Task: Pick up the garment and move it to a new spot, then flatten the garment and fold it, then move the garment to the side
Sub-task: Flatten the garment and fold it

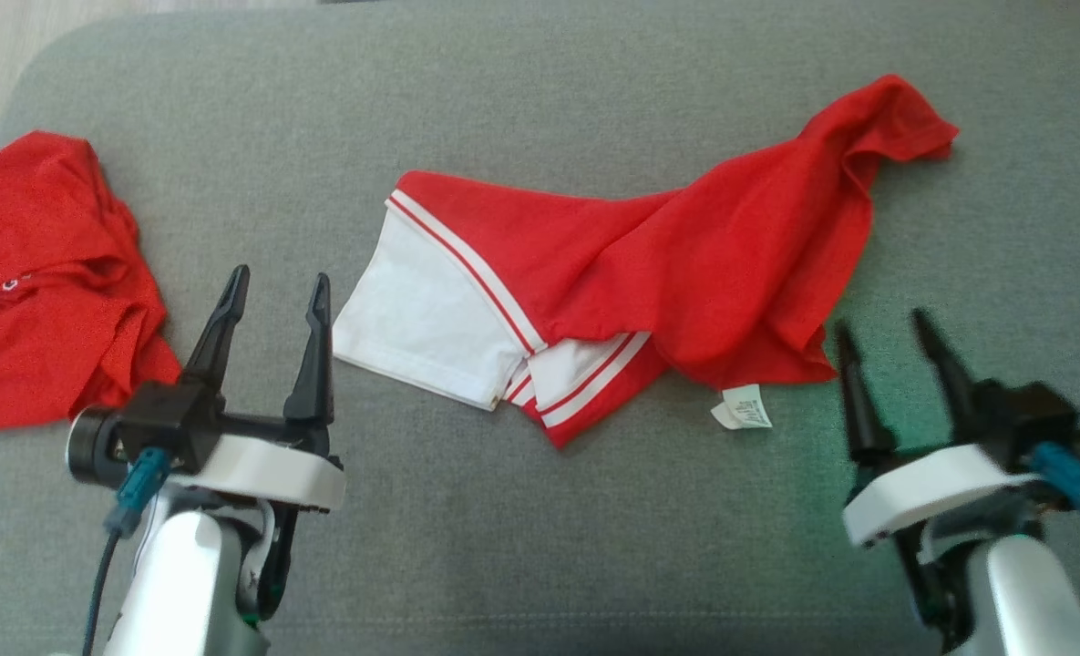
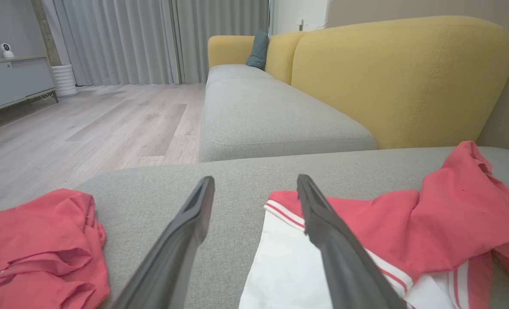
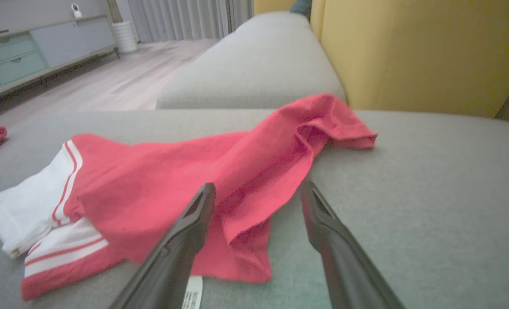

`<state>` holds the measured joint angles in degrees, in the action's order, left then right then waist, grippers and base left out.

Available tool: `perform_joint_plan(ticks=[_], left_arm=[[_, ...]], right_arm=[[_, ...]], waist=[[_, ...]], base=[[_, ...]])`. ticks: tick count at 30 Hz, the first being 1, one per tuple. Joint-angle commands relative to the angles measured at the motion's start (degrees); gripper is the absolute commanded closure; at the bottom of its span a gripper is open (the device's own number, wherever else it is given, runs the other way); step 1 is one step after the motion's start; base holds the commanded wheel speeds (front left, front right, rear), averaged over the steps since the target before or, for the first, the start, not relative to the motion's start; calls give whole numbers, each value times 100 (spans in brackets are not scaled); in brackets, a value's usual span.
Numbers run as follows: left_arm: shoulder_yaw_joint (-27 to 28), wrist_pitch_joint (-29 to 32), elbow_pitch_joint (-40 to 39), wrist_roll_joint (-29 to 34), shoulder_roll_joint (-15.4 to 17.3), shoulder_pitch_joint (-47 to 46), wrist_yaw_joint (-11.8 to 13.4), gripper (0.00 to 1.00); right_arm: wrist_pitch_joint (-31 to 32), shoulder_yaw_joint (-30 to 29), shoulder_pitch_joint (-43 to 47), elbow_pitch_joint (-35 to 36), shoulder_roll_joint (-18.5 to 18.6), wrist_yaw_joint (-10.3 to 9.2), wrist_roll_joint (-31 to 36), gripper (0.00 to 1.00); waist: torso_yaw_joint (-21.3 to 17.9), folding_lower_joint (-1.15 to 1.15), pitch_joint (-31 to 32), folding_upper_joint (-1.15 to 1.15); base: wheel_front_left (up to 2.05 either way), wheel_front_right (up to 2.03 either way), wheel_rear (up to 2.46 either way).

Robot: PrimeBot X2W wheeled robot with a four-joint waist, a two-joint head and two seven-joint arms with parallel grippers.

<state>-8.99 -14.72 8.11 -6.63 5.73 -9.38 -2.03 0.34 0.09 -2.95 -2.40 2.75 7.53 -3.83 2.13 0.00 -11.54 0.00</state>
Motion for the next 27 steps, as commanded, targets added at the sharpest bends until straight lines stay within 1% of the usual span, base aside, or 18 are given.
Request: perform_joint_plan(ticks=[1,6,14,15,16,17,21,27], left_arm=[[175,-28,-192,52,84,-149,3,0],[137,-28,-218,61,51,-261,-20,0],[79,-28,-225,73,-8,-498,-73,0],[74,-28,-220,74,-14,-526,-82,0],[72,-28,-214,76,-18,-552,-89,0],[72,-28,-208,77,-23,-572,-95,0],[87,-28,-208,84,-40,-611,-103,0],[124,-28,-247,111,-54,-659,-120,0]], right_arm=[[109,222,-37,88,16,-4,-54,0],[227,412,-93,-328,15,-4,-60,0],[105,454,-747,-1119,14,-4,14,0],[79,456,-820,-1190,14,-4,11,11],[65,453,-877,-1262,14,-4,-6,54],[54,445,-924,-1327,14,-4,-27,100],[-71,279,-1052,-1380,21,-4,-138,100],[-83,-238,-1213,-1278,176,-4,-242,100]], waist=[[27,0,-45,0],[99,0,-229,0],[214,0,-566,0],[226,0,-596,0],[235,0,-614,0],[241,0,-626,0],[242,0,-663,0],[195,0,-741,0]], base=[[0,0,0],[0,0,0],[0,0,0],[0,0,0],[0,0,0],[0,0,0],[0,0,0],[0,0,0]])
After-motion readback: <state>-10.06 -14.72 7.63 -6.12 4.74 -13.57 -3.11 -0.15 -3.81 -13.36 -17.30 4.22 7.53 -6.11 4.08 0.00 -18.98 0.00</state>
